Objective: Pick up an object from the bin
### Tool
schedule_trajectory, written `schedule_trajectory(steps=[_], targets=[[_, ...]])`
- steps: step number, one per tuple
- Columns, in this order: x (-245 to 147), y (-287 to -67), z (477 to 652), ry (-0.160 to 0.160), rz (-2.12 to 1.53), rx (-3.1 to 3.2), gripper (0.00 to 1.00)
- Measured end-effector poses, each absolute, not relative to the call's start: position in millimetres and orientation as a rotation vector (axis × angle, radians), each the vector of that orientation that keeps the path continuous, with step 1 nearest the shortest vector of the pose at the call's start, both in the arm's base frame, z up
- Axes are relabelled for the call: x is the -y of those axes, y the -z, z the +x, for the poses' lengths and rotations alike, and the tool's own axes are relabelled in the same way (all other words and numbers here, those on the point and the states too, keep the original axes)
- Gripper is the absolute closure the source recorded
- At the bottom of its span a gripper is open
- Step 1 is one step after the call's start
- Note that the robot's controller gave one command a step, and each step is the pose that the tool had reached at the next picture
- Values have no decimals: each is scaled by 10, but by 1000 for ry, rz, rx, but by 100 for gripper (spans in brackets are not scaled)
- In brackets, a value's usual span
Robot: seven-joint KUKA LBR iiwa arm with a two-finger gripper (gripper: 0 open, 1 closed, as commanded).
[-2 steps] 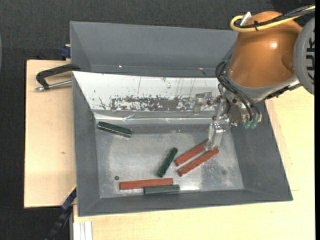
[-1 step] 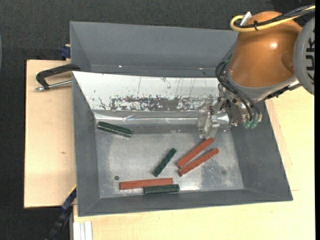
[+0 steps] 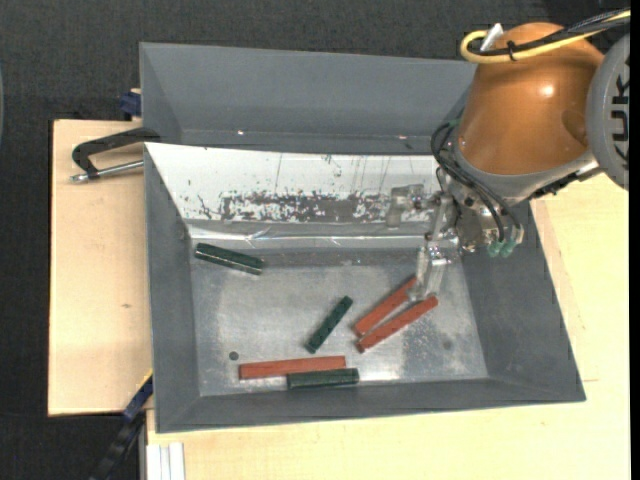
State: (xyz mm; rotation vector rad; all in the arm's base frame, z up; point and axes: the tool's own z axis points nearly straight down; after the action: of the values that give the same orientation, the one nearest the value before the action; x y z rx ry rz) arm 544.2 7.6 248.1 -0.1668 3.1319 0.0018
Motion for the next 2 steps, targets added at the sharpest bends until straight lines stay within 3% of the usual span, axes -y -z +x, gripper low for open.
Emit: schedule_trajectory(steps=[1,2], targets=[[-77,-2481,5442,-2,-167,-3132,0],[-65,-1938,5543,-2,-180,-3126,0]])
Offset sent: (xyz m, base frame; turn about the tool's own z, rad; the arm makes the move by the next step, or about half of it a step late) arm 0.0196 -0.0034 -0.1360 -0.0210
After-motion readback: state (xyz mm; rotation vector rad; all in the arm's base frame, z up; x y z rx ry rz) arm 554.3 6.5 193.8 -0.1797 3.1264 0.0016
